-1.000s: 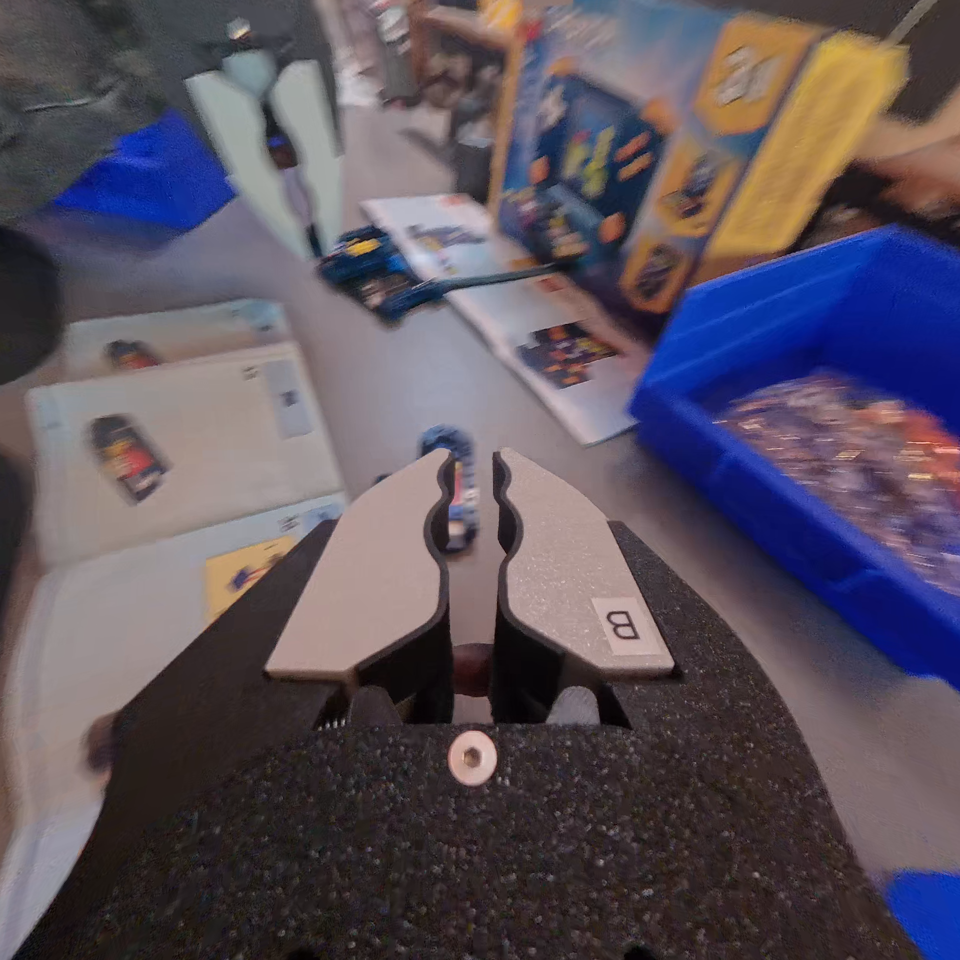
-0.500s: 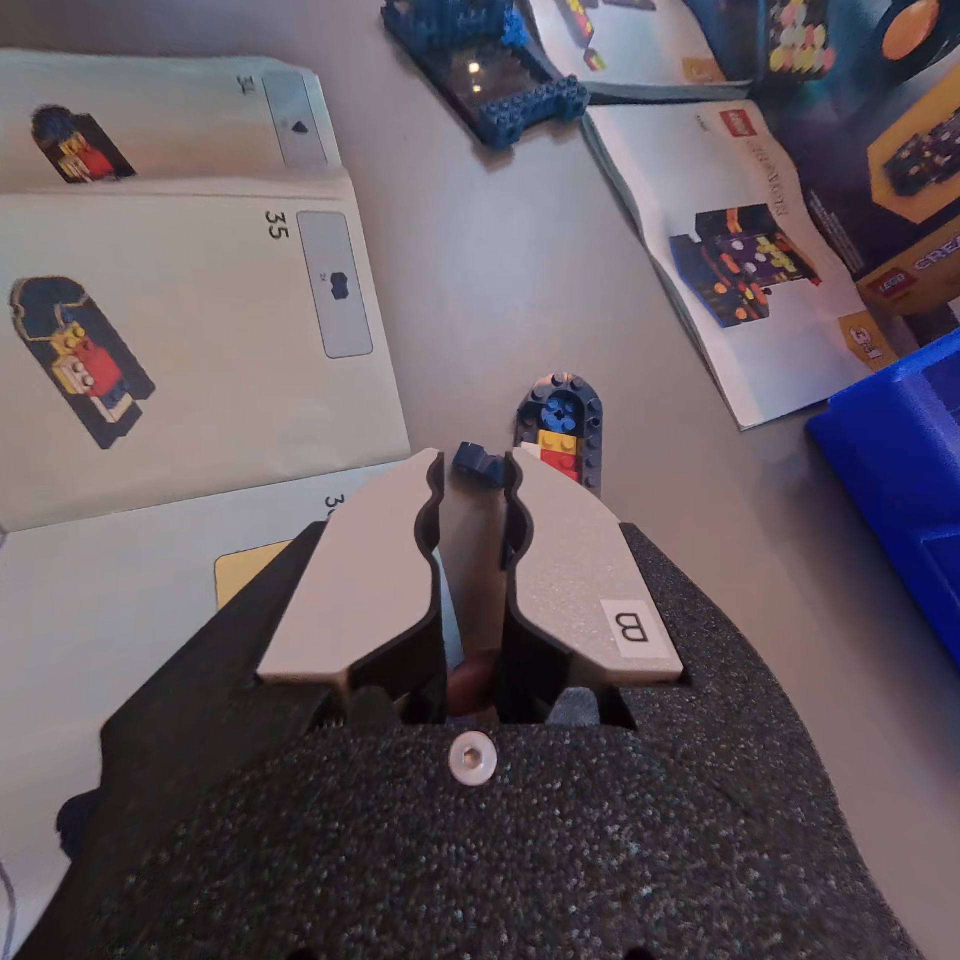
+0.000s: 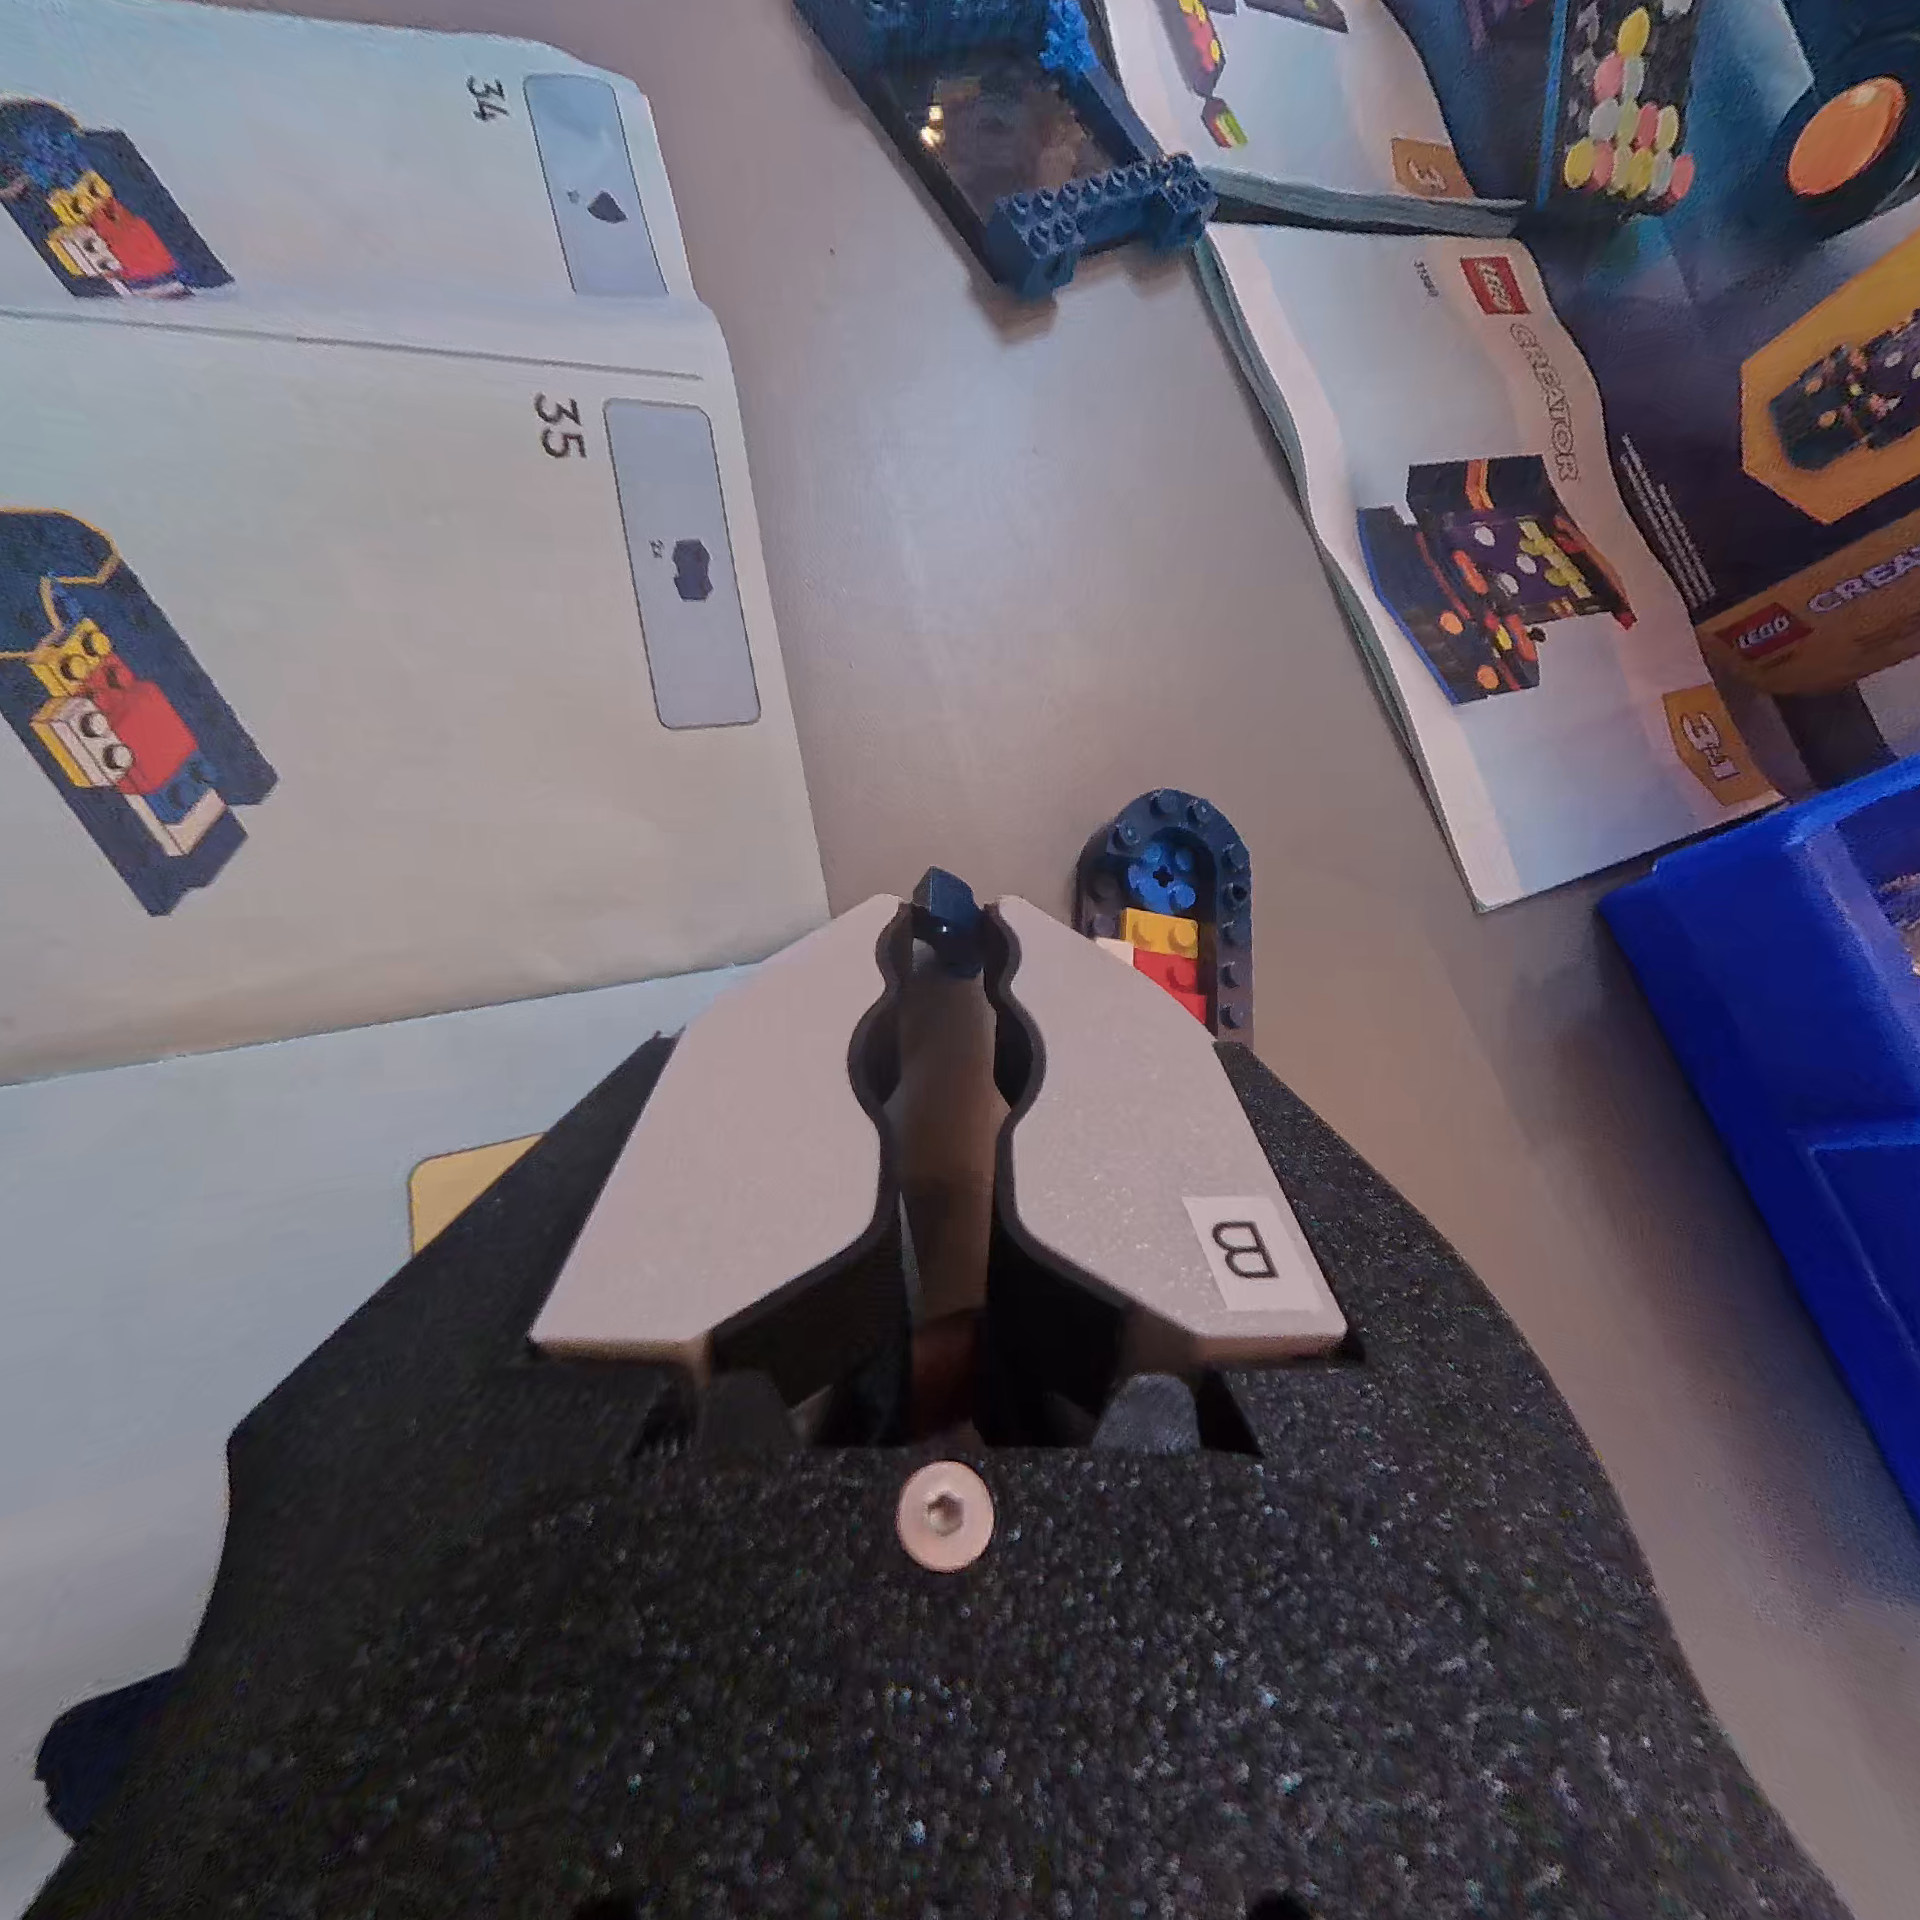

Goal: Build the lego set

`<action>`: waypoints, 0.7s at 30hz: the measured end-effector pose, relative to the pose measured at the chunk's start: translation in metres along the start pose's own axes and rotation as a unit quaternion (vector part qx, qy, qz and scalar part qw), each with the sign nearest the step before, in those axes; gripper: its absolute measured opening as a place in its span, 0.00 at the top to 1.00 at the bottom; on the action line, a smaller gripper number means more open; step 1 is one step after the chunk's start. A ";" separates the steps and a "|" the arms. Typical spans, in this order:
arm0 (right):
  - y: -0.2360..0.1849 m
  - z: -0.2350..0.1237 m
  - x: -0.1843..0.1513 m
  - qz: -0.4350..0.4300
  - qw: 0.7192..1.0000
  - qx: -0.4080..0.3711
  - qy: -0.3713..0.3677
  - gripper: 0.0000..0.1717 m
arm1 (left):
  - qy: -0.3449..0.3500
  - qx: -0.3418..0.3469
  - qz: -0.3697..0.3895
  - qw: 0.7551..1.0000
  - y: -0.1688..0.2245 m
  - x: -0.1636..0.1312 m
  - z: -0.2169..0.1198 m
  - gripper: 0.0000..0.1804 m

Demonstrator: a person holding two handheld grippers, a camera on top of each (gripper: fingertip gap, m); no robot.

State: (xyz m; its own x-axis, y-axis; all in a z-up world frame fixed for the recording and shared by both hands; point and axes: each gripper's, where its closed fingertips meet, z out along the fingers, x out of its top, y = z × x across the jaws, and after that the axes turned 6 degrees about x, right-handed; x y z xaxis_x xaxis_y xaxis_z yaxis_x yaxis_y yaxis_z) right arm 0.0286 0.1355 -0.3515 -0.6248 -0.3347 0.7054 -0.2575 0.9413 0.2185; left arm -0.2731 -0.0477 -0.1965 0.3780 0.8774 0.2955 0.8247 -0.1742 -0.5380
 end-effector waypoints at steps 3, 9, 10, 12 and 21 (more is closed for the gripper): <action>-0.002 -0.002 0.008 0.002 1.000 0.002 0.016 0.93 | -0.029 -0.028 -0.073 0.997 -0.009 -0.030 0.011 0.84; 0.001 -0.009 0.023 0.028 0.998 0.002 0.061 0.93 | 0.000 -0.022 -0.053 0.998 -0.013 -0.023 0.014 0.70; 0.000 -0.010 0.029 0.043 0.996 0.009 0.079 0.93 | 0.022 -0.007 -0.010 1.000 -0.012 -0.012 0.012 0.71; -0.005 -0.015 0.050 0.096 0.983 0.044 0.150 0.93 | 0.129 0.029 0.103 0.986 -0.001 0.036 0.001 0.73; -0.026 -0.059 0.115 0.305 0.814 0.294 0.397 0.93 | 0.511 -0.127 0.420 0.739 0.226 0.206 -0.046 0.76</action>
State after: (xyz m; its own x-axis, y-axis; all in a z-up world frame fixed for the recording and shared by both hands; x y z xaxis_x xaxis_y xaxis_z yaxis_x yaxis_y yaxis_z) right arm 0.0073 0.0757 -0.2362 -0.1551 0.5419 0.8260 -0.5327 0.6583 -0.5319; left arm 0.0104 0.0733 -0.2205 0.8147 -0.3616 0.4534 0.1218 -0.6576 -0.7434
